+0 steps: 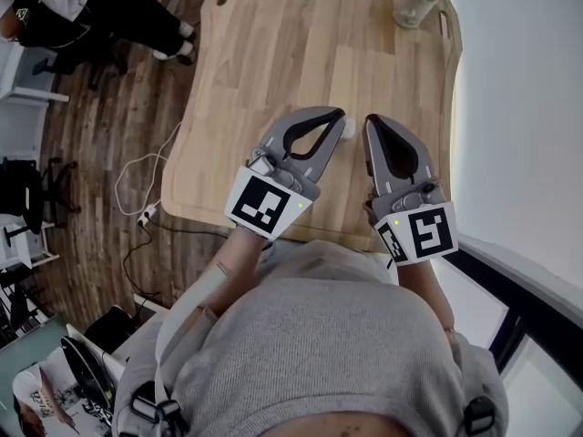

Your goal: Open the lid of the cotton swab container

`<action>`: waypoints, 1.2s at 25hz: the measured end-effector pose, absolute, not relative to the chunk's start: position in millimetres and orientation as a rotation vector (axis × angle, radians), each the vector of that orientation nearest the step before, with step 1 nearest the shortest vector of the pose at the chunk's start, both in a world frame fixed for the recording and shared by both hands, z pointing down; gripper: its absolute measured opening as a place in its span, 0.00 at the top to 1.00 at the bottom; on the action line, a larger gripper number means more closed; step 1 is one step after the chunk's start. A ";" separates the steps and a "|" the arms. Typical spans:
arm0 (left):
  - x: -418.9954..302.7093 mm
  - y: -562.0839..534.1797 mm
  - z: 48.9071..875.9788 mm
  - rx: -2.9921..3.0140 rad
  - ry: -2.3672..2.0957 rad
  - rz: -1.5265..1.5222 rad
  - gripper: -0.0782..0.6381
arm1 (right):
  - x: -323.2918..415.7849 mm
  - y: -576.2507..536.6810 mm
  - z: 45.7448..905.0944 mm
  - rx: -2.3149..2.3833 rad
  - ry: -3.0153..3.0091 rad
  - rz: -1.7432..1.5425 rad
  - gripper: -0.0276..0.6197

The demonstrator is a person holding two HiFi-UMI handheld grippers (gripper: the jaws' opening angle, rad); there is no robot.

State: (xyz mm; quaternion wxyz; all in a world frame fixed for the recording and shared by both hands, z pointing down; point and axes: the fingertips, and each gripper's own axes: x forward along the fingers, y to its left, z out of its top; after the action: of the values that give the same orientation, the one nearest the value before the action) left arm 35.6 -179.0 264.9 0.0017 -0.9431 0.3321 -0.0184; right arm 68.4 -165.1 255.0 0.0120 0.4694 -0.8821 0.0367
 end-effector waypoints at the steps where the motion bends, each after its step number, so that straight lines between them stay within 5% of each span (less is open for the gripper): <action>1: 35.1 -181.3 265.2 -2.964 1.039 -0.058 0.89 | 67.9 -167.4 256.0 1.465 -2.745 0.115 0.96; 14: 20.0 -193.6 290.5 -3.045 0.993 -0.112 0.89 | 66.8 -179.8 279.5 1.503 -2.683 0.171 0.96; 17: 18.7 -189.0 301.1 -3.070 0.936 -0.146 0.76 | 67.3 -178.4 285.4 1.504 -2.673 0.187 0.96; 30: 26.3 -167.7 358.5 -3.100 0.717 -0.313 0.56 | 74.6 -179.3 306.7 1.503 -2.651 0.246 0.96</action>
State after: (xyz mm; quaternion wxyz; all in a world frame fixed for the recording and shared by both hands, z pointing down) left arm 26.3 -167.7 358.5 -0.0276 -0.9693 0.2241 -0.0978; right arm 74.6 -179.3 306.7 0.0422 0.4910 -0.8664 0.0803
